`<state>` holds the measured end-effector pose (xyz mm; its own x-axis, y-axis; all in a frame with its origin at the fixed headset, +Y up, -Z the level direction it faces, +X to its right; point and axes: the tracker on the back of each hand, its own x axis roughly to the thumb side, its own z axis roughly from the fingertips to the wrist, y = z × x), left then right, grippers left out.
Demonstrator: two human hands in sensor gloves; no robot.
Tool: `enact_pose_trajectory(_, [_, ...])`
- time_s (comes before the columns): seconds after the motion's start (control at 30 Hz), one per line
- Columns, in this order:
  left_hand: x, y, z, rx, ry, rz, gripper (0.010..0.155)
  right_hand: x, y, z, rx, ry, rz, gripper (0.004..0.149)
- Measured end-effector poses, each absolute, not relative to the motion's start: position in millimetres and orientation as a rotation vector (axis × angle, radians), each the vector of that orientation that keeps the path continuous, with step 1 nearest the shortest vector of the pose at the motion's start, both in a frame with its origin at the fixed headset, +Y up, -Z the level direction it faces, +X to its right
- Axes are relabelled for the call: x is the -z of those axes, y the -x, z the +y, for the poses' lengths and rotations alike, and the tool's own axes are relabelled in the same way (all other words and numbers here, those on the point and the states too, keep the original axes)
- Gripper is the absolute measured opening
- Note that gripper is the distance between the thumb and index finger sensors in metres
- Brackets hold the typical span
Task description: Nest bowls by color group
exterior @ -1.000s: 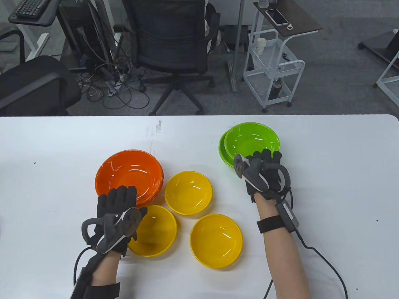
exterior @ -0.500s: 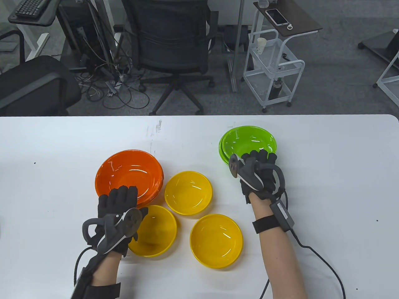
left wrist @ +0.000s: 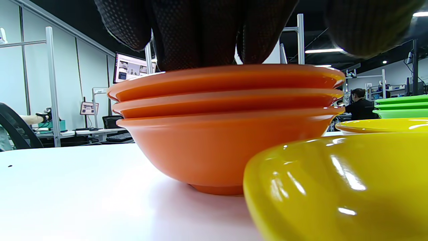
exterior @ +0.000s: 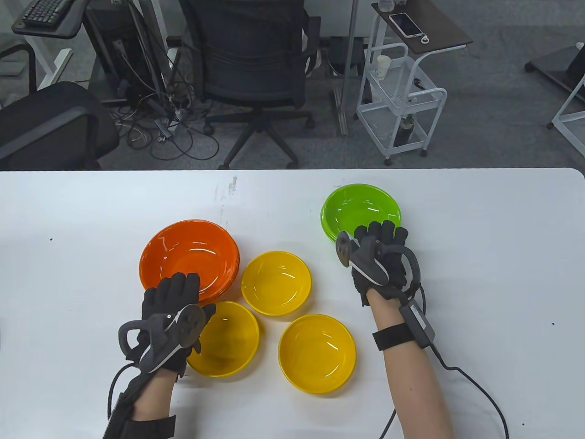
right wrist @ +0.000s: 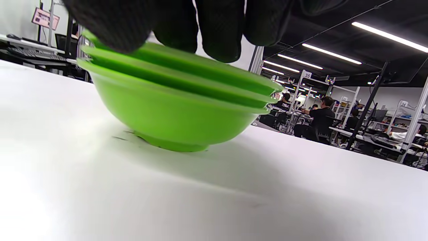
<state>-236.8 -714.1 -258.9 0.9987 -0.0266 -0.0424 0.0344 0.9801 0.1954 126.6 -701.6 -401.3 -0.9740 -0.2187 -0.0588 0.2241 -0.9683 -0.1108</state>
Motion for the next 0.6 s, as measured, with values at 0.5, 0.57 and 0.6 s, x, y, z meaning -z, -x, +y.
enact_pose_trajectory(0.5, [259.0,236.9,-714.1,0.037,-0.179,0.042,0.073,324.0,-145.5,-691.8,3.342,0.16,0.111,0.078])
enact_pose_trajectory(0.57, [258.7,238.4,-713.6,0.026,-0.176,0.049,0.073,318.6,-145.7,-694.9,3.371,0.178,0.042,0.079])
enact_pose_trajectory(0.6, [258.6,238.8,-713.6,0.021,-0.174,0.05,0.073,316.3,-145.2,-696.6,3.372,0.198,0.008,0.079])
